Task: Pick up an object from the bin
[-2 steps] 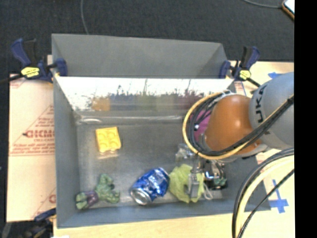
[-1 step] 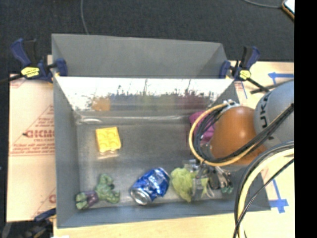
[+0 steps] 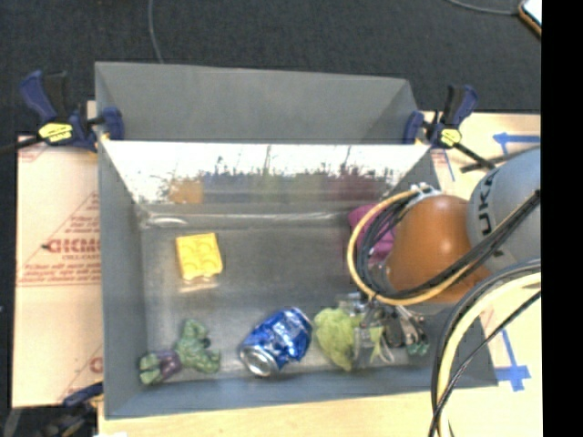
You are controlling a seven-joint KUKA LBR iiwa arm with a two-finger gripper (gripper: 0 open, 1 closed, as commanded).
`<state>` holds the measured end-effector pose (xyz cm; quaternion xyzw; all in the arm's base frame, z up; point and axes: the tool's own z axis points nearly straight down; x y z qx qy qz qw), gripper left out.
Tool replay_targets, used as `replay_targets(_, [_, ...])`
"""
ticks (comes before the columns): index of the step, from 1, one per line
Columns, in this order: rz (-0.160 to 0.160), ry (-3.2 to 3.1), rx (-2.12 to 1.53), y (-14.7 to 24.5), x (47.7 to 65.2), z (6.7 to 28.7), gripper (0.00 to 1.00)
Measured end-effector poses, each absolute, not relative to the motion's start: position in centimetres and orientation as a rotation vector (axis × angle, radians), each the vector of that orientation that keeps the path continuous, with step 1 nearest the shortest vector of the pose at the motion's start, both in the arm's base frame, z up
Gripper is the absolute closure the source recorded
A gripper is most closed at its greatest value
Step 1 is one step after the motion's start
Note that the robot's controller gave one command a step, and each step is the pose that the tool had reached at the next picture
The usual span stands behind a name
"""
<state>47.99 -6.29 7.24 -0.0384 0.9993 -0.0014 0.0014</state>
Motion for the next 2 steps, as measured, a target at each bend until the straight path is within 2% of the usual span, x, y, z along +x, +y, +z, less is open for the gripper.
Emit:
replay_targets(1, [0.002,3.118,-0.309,-8.0,47.9,7.3,1.00])
replay_targets(2, [-0.002,3.139,-0.103,-5.5,48.2,17.8,1.00])
